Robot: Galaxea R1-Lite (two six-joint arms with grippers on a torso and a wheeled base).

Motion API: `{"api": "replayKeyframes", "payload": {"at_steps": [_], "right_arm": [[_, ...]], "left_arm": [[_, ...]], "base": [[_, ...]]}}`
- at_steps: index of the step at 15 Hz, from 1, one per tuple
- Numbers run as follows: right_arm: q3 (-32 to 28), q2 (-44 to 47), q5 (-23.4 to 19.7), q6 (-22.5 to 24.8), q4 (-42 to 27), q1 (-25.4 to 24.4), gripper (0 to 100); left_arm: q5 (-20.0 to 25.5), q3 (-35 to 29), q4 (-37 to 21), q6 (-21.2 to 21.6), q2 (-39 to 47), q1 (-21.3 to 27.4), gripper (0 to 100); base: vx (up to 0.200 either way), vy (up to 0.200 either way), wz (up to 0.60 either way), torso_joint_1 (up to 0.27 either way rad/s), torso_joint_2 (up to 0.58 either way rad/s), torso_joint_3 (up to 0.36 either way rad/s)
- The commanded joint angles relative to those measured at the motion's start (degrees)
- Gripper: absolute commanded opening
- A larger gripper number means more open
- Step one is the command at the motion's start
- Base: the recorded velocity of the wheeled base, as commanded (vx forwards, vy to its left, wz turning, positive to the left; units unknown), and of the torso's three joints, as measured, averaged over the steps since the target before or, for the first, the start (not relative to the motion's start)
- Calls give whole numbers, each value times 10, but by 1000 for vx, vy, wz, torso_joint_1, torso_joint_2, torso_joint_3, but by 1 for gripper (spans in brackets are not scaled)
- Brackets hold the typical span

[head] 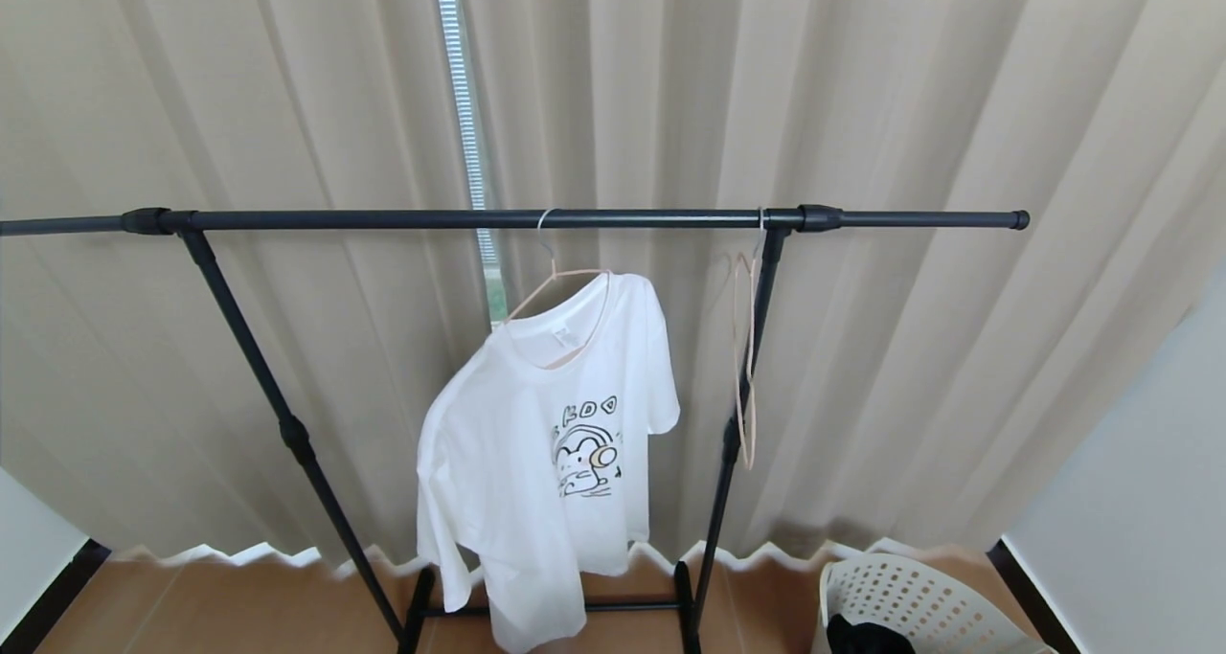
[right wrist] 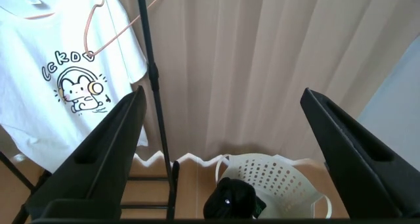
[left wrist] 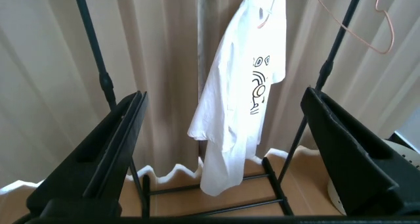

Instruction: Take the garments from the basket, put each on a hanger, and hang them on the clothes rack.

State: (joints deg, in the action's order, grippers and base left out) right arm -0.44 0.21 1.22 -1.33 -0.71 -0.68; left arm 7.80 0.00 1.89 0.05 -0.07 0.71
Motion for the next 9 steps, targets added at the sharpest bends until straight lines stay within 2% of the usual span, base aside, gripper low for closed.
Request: {"api": "replayKeyframes", "payload": {"at_steps": [1, 5, 9], "right_arm": [[0, 0, 0, 0, 0, 0, 100], [1, 0, 0, 0, 0, 0, 100], [1, 0, 0, -1, 1, 0, 100]], "left_arm": [[0, 0, 0, 0, 1, 0, 100], [0, 0, 0, 0, 1, 0, 100], [0, 0, 0, 0, 1, 0, 100]], "base": [[0, 0, 0, 0, 0, 0], [0, 0, 0, -16, 36, 21], [0, 0, 0, -139, 318, 170]]}}
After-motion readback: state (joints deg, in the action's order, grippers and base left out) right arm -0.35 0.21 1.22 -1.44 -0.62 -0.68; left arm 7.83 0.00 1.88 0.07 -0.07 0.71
